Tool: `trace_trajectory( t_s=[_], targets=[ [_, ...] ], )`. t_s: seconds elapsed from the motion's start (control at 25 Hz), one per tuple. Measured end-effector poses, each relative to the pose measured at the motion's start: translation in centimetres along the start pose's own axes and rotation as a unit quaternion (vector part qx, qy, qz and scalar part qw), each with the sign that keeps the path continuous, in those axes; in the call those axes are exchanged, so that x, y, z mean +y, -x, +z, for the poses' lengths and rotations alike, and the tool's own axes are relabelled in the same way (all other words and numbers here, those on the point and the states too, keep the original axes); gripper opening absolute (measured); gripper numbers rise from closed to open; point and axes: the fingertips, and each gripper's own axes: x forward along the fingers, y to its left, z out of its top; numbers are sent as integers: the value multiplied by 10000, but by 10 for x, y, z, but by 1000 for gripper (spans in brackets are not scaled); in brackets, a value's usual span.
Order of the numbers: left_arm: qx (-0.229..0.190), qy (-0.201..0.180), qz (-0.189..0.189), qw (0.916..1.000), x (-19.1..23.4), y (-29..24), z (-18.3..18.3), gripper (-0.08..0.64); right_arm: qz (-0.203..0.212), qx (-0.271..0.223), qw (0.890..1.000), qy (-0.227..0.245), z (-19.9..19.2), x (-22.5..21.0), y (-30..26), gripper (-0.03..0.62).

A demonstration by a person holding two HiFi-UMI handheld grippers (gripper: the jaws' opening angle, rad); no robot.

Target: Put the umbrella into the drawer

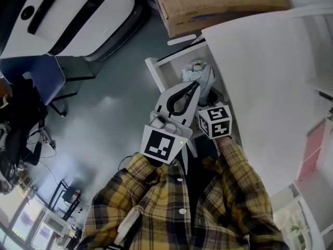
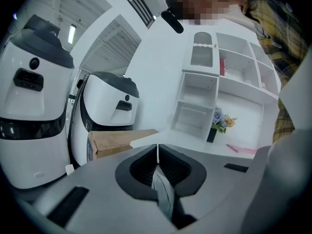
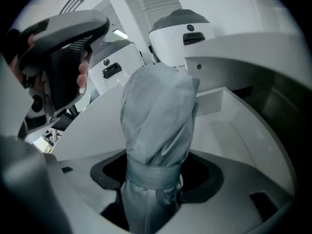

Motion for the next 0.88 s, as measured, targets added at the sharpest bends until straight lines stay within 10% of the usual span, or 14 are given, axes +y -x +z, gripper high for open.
trace_trajectory(
  t_s=[0.88],
  targets=[
    [-51,159,206,9996,19,2,-5,23,-15,514,9984,-224,-30,-17,-45,313]
  ],
)
